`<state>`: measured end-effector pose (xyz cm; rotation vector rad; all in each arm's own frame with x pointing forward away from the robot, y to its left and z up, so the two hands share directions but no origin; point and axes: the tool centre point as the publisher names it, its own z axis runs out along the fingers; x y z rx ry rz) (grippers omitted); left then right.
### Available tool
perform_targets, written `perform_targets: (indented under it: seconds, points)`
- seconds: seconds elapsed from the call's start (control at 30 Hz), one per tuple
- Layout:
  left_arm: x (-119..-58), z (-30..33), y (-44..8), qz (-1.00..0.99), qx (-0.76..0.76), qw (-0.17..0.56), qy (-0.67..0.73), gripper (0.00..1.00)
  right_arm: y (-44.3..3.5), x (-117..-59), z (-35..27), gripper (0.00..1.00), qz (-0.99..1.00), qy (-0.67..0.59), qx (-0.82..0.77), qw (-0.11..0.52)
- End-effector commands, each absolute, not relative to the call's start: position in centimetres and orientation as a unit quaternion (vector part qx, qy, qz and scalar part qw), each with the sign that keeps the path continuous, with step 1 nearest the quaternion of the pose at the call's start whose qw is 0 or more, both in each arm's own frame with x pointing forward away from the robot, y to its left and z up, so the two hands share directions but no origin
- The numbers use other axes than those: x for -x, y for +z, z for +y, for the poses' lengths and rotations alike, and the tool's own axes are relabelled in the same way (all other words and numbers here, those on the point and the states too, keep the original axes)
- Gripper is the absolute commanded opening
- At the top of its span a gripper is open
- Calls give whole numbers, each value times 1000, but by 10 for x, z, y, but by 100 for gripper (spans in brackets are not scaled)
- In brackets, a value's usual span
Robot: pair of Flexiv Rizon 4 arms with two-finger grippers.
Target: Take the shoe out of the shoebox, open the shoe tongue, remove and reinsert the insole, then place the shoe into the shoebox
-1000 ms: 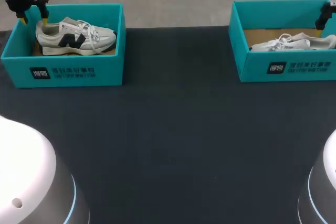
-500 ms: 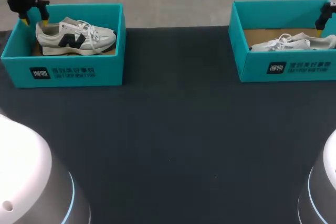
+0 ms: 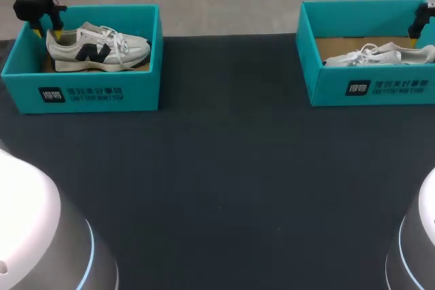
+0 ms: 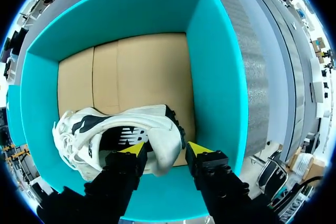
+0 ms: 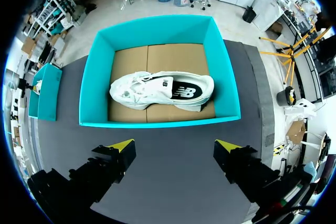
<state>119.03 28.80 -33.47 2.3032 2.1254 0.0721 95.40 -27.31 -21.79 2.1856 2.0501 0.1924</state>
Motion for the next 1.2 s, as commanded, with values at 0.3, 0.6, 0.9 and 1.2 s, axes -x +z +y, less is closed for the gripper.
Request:
perform_targets:
  seconds: [0.3, 0.6, 0.9, 1.2]
  points:
    - [-1194, 291, -351, 683, -730, -9, 20, 46, -218, -953, -273, 100, 681, 64, -726, 71]
    - [-1195, 297, -362, 686, -727, -19, 17, 46, -218, -953, -273, 100, 681, 64, -726, 71]
    - [-1197, 300, -374, 687, -726, -28, 11, 46, -218, -953, -273, 100, 681, 64, -726, 71]
    - [-1199, 301, -386, 687, -726, -38, 4, 45, -218, -953, -273, 100, 681, 64, -726, 71]
